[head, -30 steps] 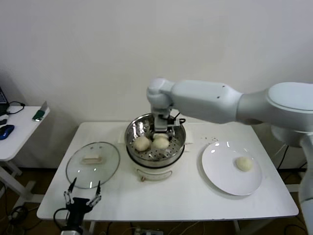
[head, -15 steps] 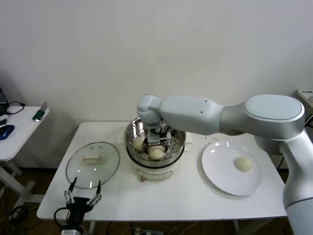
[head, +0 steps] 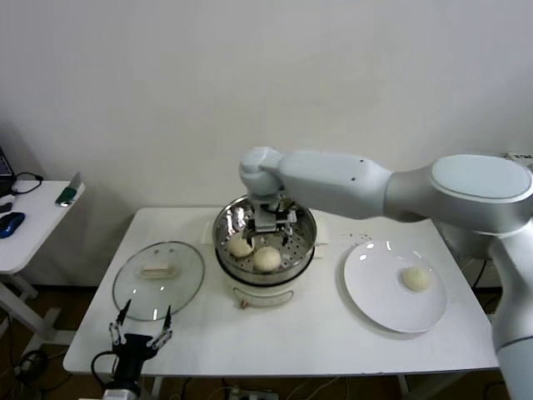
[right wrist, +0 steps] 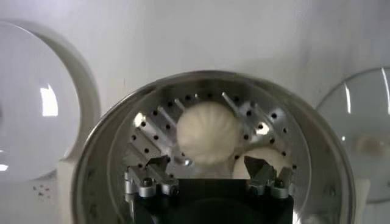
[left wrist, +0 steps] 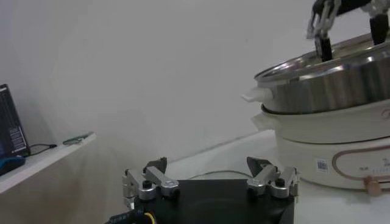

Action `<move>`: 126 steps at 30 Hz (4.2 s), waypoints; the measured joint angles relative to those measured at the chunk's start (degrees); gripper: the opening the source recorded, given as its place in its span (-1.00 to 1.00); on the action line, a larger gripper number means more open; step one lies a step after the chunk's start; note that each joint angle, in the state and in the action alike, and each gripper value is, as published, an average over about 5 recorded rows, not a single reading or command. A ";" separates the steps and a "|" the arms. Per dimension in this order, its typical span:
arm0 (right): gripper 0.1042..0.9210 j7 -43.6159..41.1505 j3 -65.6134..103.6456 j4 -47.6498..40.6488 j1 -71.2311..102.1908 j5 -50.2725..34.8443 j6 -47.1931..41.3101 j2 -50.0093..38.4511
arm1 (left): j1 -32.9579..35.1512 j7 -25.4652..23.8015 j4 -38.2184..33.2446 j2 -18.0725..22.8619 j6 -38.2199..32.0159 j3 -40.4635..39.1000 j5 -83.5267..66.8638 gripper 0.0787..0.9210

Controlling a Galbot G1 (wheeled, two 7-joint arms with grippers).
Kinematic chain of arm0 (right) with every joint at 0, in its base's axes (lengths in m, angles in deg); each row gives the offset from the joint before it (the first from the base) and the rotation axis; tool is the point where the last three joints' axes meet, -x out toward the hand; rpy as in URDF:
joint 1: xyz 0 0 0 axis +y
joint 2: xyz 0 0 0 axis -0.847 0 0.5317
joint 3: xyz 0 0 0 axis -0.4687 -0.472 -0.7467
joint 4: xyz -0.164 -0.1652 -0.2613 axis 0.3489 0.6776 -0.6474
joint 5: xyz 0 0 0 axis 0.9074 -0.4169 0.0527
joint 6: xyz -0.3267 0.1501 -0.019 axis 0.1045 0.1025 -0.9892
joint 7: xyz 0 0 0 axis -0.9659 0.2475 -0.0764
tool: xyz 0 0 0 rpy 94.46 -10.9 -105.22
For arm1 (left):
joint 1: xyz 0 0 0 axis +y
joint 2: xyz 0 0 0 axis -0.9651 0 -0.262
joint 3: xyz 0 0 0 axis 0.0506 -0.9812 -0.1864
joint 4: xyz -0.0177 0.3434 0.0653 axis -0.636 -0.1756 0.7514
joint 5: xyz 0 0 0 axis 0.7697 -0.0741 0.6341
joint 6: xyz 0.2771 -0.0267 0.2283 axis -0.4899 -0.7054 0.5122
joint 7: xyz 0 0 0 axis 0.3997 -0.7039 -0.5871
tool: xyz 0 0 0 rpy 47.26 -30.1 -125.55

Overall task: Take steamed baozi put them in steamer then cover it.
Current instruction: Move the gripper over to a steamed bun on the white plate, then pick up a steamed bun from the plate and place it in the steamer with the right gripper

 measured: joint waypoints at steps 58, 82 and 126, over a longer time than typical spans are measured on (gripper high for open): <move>0.76 4.40 24.36 -17.09 31.31 -1.81 -36.35 -35.25 | -2.14 0.16 -0.28 0.63 2.18 -1.12 1.25 0.77; 0.40 2.35 24.52 -22.16 30.83 -1.34 -34.02 -31.09 | -1.89 0.24 0.12 0.87 1.99 -0.81 1.38 0.77; 0.41 7.32 -16.65 -10.24 -10.91 -53.72 -47.44 -4.88 | -3.32 -0.32 -1.92 0.59 0.68 -2.29 -0.12 0.77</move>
